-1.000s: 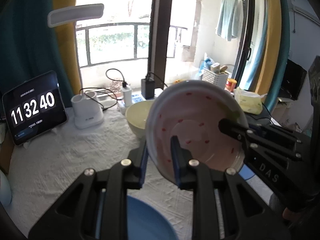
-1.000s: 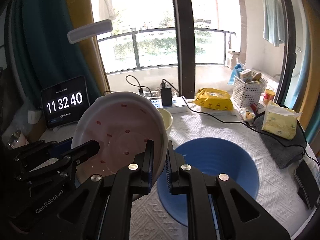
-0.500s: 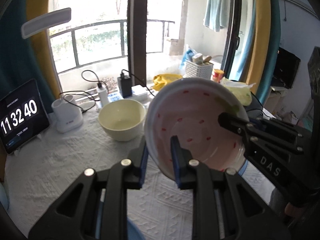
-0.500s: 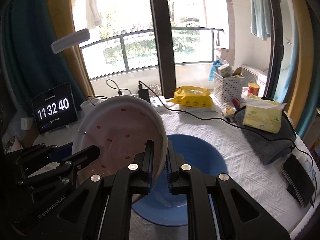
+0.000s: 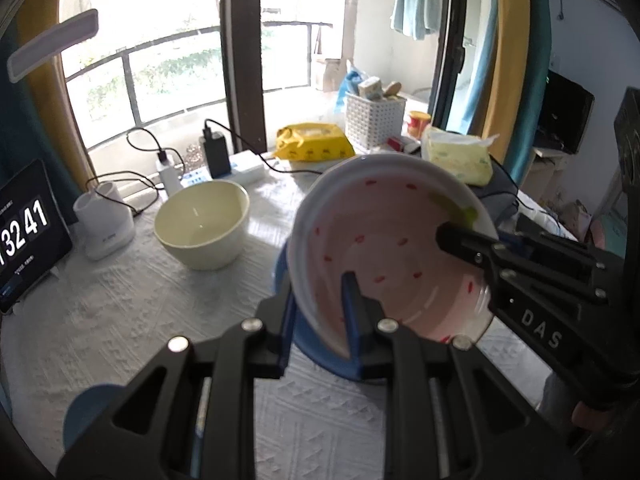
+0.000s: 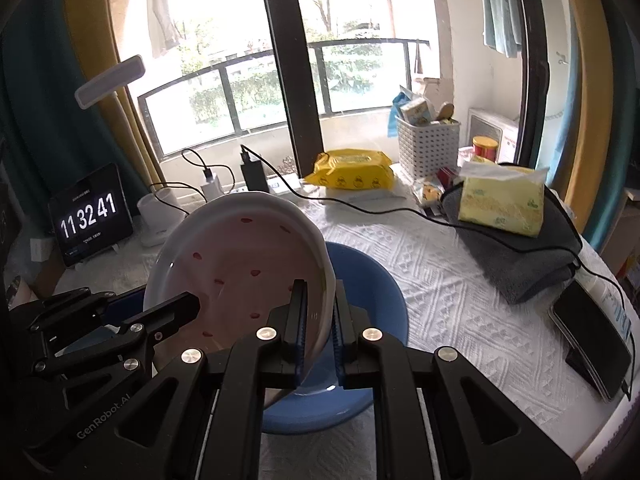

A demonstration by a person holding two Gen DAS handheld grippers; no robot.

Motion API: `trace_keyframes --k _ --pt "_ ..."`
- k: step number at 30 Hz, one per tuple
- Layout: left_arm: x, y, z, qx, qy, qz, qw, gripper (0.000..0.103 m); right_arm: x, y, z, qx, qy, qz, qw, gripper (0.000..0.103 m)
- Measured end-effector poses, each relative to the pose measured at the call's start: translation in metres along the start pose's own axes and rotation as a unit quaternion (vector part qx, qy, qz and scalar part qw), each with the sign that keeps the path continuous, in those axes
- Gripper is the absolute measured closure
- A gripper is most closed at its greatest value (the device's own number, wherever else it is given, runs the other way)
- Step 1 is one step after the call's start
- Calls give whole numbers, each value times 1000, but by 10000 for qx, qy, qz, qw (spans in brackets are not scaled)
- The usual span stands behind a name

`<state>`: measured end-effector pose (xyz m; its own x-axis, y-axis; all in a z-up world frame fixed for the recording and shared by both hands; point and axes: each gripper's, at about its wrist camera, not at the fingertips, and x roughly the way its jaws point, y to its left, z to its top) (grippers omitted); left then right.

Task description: Organize plates and bowls

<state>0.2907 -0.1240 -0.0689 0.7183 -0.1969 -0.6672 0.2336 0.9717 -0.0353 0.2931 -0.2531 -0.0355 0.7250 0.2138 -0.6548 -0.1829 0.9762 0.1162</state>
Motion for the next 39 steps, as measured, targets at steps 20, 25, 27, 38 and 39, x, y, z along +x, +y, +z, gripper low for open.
trace_keyframes --k 20,25,27,38,39 --pt "45 -14 -9 153 579 9 9982 81 37 -29 -15 209 589 -26 9980 90" --pt "50 -14 -11 165 690 39 9975 81 41 -28 -15 134 684 -47 9976 90" --pt "50 -14 -11 168 711 46 9973 81 43 -26 -15 58 696 -75 9975 89" --pt "45 -11 -13 139 772 38 9969 79 50 -11 -15 -526 838 -362 9944 86" --pt "45 -11 -14 155 777 42 9968 79 51 -11 -14 -549 848 -349 9943 85"
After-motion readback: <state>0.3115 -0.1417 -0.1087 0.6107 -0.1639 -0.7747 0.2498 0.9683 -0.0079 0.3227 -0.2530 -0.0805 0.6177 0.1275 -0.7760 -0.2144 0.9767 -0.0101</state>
